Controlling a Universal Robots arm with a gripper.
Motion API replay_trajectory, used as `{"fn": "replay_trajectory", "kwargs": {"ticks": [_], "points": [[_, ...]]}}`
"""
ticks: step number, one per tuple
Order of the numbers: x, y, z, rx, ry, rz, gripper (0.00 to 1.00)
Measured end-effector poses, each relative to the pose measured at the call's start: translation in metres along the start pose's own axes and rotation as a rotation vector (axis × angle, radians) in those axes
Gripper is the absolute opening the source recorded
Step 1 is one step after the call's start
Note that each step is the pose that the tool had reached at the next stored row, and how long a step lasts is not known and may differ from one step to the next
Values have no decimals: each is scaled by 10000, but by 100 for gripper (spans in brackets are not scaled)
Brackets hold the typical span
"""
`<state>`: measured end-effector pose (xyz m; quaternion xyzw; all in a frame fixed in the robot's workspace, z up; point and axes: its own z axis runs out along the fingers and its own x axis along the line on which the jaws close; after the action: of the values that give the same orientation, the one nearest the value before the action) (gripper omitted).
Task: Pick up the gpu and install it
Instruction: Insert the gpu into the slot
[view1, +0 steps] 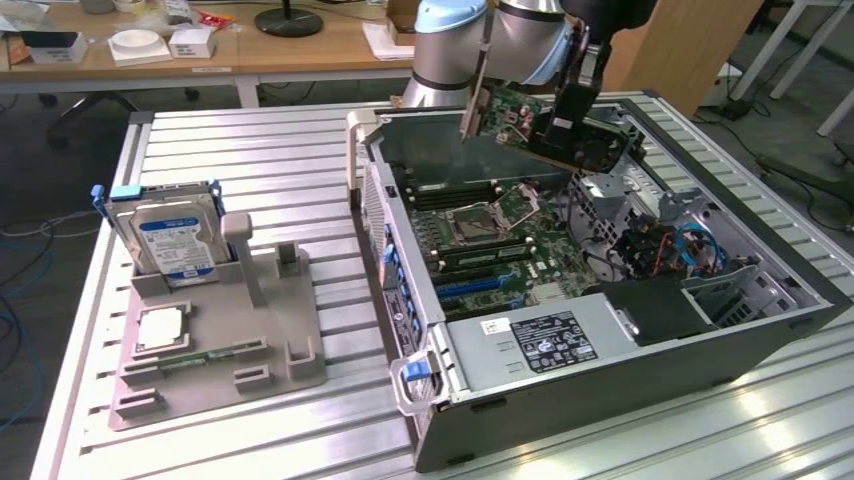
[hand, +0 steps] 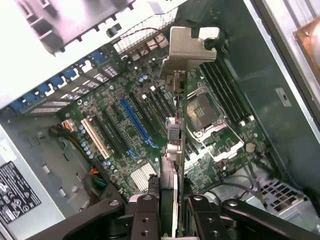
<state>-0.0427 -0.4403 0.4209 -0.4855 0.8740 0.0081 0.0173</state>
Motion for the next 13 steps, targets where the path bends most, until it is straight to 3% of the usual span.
{"fn": "replay_trajectory", "kwargs": {"ticks": [13], "points": [[0, 0, 0, -78, -5, -2036, 27]]}}
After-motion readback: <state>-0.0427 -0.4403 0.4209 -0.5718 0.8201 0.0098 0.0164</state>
